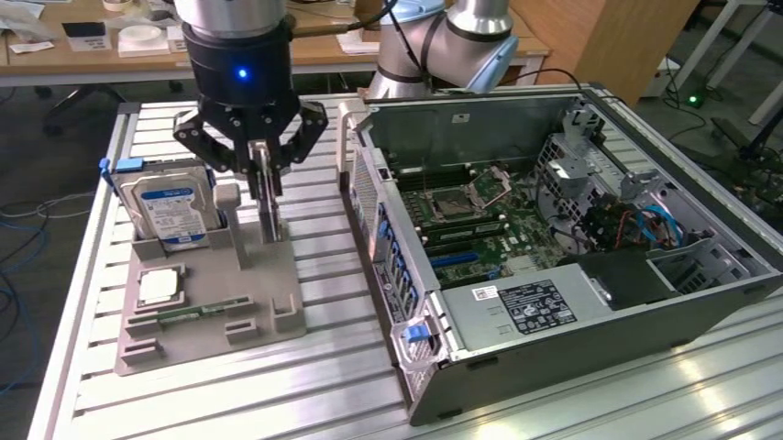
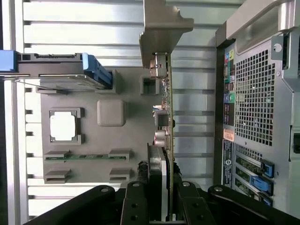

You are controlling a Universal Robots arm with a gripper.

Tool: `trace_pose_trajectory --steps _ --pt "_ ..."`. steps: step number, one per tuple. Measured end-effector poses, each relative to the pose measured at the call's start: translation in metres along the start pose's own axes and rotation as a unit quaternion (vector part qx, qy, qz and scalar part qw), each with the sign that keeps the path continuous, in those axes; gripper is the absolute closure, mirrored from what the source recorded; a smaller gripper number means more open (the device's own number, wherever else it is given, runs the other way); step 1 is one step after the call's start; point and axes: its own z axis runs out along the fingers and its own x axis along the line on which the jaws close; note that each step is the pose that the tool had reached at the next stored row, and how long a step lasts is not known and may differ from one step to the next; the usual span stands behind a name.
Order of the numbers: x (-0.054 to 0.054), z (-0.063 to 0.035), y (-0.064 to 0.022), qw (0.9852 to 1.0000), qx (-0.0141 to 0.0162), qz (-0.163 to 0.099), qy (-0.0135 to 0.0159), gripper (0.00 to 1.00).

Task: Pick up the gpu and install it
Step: 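Pick up the gpu and move the gpu toward the slot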

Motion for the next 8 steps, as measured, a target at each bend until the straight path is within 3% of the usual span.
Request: trace_pose_trajectory --steps 8 --pt "0.0 -0.0187 0.0006 1.0 0.0 0.0 0.0 0.72"
